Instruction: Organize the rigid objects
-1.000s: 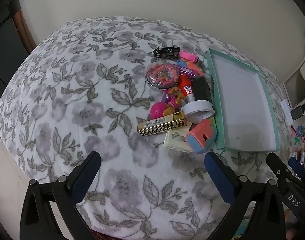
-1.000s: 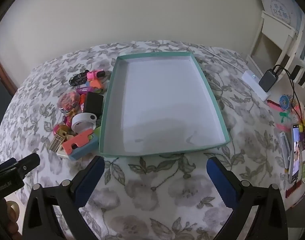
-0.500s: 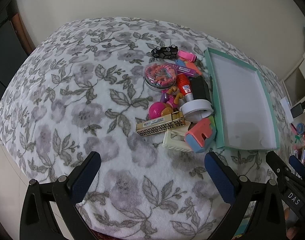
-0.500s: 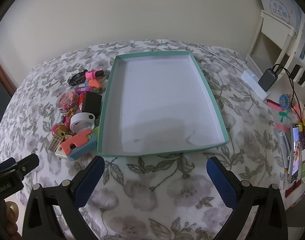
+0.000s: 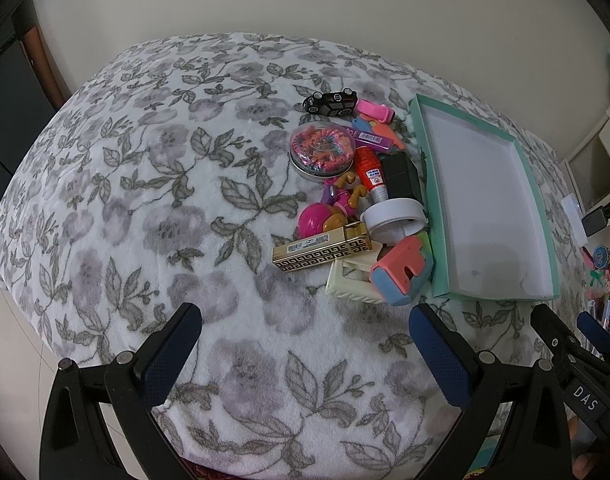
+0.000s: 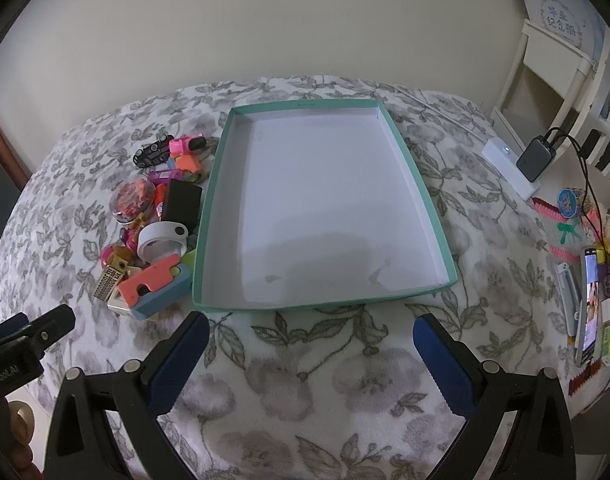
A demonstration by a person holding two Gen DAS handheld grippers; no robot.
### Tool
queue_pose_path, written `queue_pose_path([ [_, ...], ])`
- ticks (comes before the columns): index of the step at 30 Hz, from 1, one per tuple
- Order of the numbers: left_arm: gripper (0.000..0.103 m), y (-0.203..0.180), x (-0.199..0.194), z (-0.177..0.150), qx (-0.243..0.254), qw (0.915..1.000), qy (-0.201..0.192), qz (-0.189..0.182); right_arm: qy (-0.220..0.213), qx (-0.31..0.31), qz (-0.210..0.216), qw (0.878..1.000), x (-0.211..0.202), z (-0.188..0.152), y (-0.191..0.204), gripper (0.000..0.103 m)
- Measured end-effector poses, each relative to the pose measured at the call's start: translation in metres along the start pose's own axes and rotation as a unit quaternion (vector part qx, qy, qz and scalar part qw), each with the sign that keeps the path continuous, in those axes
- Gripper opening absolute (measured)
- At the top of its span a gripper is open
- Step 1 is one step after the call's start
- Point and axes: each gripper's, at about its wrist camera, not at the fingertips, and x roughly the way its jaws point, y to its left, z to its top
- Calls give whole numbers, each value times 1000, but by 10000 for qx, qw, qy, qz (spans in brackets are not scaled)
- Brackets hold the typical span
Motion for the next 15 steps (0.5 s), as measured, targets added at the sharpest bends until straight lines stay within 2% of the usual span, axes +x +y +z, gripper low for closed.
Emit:
queue_pose_path([
  [15, 103, 1, 1, 0, -4, 10000, -4, -4, 11, -2, 5, 10000, 0, 0, 0, 103],
])
